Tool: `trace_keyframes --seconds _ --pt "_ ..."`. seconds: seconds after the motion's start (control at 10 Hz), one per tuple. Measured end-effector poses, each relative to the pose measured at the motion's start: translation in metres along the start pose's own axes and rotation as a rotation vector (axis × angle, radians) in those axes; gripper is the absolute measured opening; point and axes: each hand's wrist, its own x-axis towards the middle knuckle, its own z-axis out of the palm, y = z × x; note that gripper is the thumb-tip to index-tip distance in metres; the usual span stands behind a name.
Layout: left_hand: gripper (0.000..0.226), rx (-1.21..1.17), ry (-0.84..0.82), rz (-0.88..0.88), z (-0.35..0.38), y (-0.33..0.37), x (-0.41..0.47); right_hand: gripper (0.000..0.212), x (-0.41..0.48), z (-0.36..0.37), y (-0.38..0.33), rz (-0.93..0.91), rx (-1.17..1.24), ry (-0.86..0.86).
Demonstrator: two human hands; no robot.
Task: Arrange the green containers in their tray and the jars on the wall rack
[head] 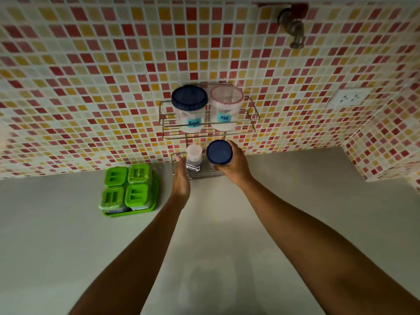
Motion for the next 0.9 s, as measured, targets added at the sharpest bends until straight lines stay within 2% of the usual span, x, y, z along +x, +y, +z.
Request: trace_keyframes --seconds 0.2,0.4,0.5,0.6,0.7,0.8,0.9 --pt "0.071 0.064 -0.061 -0.008 -0.001 -0.009 0.014 0.095 0.018 0.012 0.006 0.119 -0.039 -0.059" --pt "0.102 0.182 -0.048 -0.093 -0.002 -0.016 0.011 0.093 0.025 0.019 0.007 0.215 -0.086 -0.066" --pt "0.101 0.215 -0.055 -0.106 -0.002 -0.013 0.009 0.092 0.024 0.022 0.000 0.236 -0.091 -0.086" --pt "0.087 0.248 -0.073 -0.079 -0.005 -0.007 0.007 0.091 0.020 0.020 -0.006 0.243 -0.105 -0.103" --pt "0.068 0.281 -0.059 -0.020 -0.018 0.001 -0.003 0.088 0.003 0.012 -0.011 0.199 -0.155 -0.123" --pt "0.067 0.354 -0.050 0.057 -0.027 0.014 -0.015 0.084 -0.014 0.001 -0.021 0.132 -0.194 -0.143" --pt "0.066 0.580 -0.049 0.179 -0.042 0.040 -0.033 0.075 -0.035 -0.014 -0.041 0.069 -0.250 -0.168"
